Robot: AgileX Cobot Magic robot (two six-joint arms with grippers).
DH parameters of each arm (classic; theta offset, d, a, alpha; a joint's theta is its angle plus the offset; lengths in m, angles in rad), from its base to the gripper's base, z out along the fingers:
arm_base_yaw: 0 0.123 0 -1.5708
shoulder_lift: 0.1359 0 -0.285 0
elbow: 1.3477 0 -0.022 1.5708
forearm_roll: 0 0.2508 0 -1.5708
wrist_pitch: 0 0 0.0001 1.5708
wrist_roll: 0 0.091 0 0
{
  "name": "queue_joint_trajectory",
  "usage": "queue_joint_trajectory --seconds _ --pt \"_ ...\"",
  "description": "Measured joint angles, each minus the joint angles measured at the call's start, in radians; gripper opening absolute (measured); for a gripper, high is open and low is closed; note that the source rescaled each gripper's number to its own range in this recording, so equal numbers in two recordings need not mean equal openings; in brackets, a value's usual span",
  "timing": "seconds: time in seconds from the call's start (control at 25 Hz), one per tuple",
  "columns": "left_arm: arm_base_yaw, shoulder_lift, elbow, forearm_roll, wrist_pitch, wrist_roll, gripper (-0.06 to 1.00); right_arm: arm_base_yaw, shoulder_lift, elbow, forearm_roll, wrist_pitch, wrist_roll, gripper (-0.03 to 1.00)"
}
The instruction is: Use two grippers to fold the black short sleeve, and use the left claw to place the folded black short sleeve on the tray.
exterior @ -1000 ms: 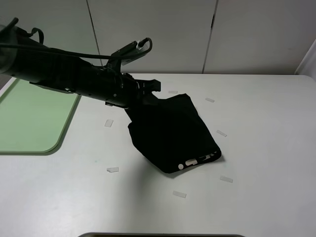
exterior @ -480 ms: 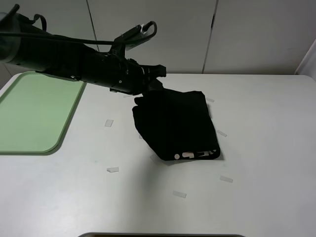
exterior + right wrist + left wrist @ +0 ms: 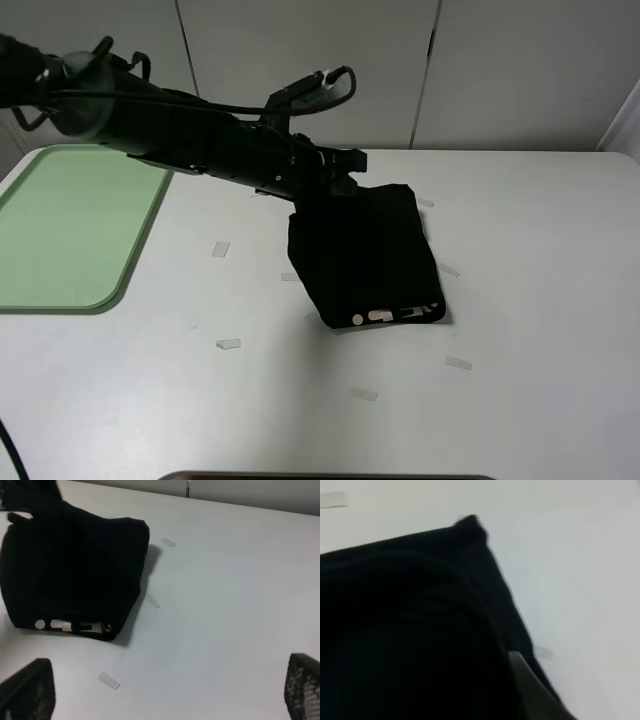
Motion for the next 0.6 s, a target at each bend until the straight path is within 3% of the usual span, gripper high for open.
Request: queue_joint_trajectory --seconds 0.6 --pt "-0.096 0.14 -0.187 -0.004 -0.121 -0.022 0.05 0.0 0.0 0.0 0.0 0.0 0.0 1.0"
